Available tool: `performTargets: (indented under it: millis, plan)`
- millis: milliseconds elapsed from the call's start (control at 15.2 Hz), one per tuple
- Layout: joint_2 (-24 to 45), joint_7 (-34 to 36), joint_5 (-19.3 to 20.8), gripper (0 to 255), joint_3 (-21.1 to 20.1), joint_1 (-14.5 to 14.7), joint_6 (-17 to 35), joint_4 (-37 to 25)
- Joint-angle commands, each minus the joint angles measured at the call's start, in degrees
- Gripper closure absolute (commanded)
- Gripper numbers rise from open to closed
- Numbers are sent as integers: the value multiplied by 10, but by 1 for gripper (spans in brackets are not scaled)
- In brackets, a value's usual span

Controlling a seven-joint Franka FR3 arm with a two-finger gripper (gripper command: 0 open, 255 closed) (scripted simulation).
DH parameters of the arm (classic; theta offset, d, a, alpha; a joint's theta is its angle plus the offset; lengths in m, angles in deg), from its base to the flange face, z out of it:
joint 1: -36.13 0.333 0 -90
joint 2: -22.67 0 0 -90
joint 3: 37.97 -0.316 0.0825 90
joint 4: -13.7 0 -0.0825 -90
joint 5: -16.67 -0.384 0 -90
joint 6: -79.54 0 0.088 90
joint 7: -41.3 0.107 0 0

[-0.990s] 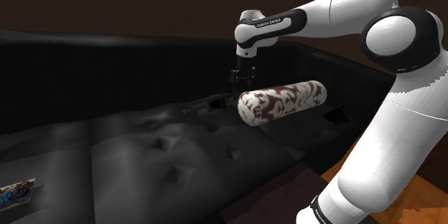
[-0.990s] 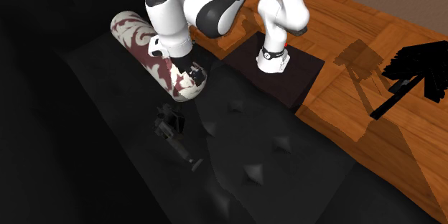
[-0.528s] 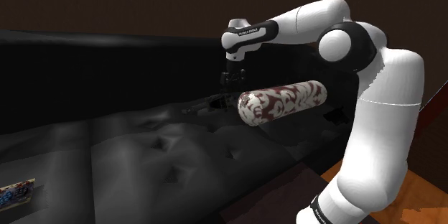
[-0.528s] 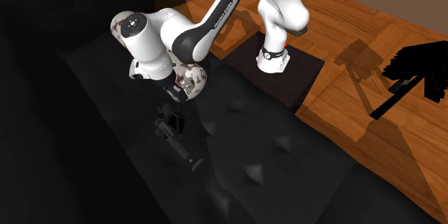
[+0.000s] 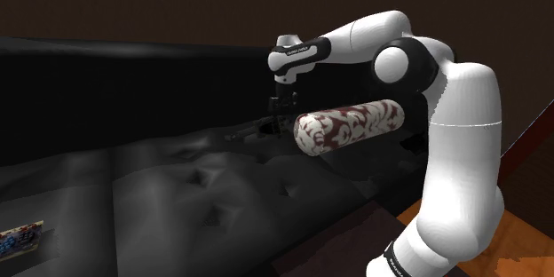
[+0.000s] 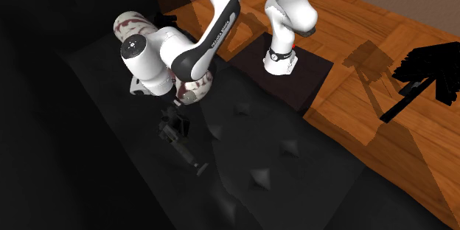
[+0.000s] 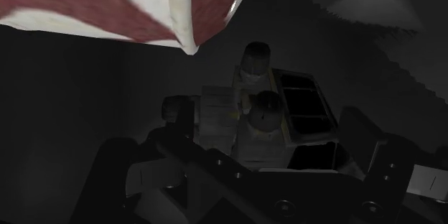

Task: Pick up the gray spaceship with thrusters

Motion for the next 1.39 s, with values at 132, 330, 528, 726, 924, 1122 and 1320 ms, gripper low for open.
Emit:
performTargets:
  millis: [132,330,528,726,924,1122,1320]
  plan:
    - [2,0,0,255,0,0,11,9]
    - [2,0,0,255,0,0,11,9]
    - [2,0,0,255,0,0,11,9]
    - [3,1,0,255,0,0,12,9]
    - [-7,0,0,255,0,0,-7,0]
    - [-15,-1,1,255,0,0,-26,-12]
    - [-22,-2,1,255,1,0,-46,-24]
